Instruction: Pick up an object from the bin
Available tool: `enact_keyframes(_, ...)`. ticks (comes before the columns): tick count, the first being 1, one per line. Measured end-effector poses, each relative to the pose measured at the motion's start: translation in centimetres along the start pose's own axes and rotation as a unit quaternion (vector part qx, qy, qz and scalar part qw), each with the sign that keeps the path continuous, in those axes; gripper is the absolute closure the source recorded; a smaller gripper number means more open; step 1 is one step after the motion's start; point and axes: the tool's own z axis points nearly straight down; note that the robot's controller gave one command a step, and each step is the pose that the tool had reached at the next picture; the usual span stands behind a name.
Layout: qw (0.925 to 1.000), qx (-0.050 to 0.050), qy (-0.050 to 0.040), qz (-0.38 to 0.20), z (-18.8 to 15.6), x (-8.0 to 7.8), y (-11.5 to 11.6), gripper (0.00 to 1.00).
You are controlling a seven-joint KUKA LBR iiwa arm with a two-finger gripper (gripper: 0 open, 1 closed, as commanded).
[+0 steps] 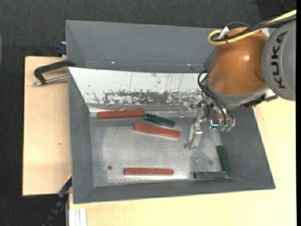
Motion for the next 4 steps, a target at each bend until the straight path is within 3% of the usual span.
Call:
enact_keyframes(1, 1.0, 0.0, -0.0045, 0.0, -0.5, -0.2, 0.0, 0.0)
enact_keyframes(2, 1.0, 0.0, -0.0072, -0.002, 5.4, -1.2, 0.4, 0.0)
enact_keyframes(3, 0.9988, -0.001, -0.0052, 0.048, 11.7, -1.4, 1.6, 0.0)
enact_keyframes(4, 1.0, 0.0, -0.0046, -0.002, 11.5, -5.0, 0.6, 0.0)
